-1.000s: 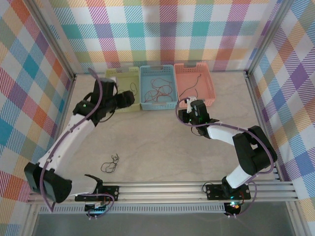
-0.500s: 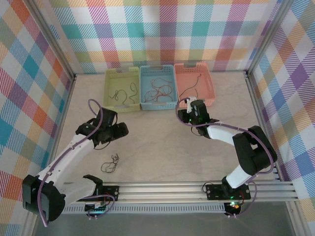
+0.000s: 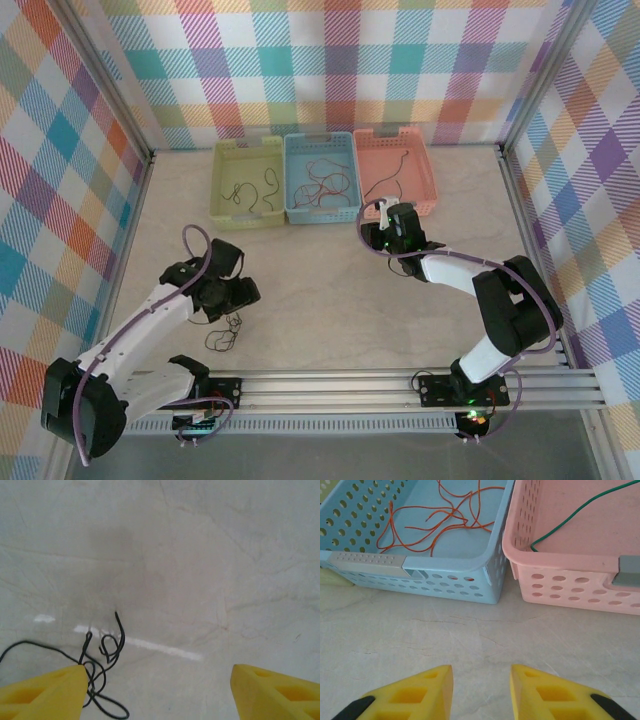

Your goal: Untangle the cables

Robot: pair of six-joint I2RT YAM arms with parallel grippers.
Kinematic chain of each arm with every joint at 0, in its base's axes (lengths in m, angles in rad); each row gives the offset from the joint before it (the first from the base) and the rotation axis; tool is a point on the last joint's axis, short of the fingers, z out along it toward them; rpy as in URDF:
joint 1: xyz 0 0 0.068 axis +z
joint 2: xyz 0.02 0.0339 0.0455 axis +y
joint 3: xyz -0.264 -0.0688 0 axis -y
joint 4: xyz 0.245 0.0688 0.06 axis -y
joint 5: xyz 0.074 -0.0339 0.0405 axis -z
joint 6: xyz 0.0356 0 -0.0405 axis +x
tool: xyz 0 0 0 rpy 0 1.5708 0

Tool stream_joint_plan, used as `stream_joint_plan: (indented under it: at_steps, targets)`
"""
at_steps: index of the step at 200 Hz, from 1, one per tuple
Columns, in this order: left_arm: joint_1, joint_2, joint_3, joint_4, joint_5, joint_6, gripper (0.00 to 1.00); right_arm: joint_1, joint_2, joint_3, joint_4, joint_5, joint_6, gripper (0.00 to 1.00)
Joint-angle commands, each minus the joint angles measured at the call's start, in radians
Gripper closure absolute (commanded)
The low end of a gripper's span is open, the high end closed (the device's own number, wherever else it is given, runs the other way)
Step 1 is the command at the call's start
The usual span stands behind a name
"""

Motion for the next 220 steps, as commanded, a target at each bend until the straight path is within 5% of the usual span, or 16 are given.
stream_joint_plan:
  at_steps: [1, 88, 149, 176, 198, 220]
  targets:
    - [-0.057, -0.011, -0.006, -0.087, -0.031, -0.054, 0.25, -0.002, 0.007, 0.016, 0.009, -0.015, 0.021, 0.63]
    - [-0.18, 0.052, -0.08, -0.083, -0.147, -0.159, 0.3, -0.002, 0.001, -0.006, 0.028, -0.034, 0.055, 0.63]
    - [-0.182, 0.139, -0.026, -0.041, -0.209, -0.135, 0.67, -0.002, -0.004, -0.011, 0.029, -0.038, 0.056, 0.63]
    - [-0.183, 0.167, -0.006, -0.037, -0.199, -0.115, 0.99, -0.001, -0.004, -0.012, 0.027, -0.035, 0.056, 0.63]
    - [-0.186, 0.124, 0.028, -0.045, -0.202, -0.084, 1.0, -0.002, -0.005, -0.012, 0.028, -0.035, 0.057, 0.63]
    - [-0.191, 0.057, 0.107, 0.011, -0.088, 0.027, 1.0, -0.002, -0.017, -0.026, 0.055, -0.042, 0.058, 0.63]
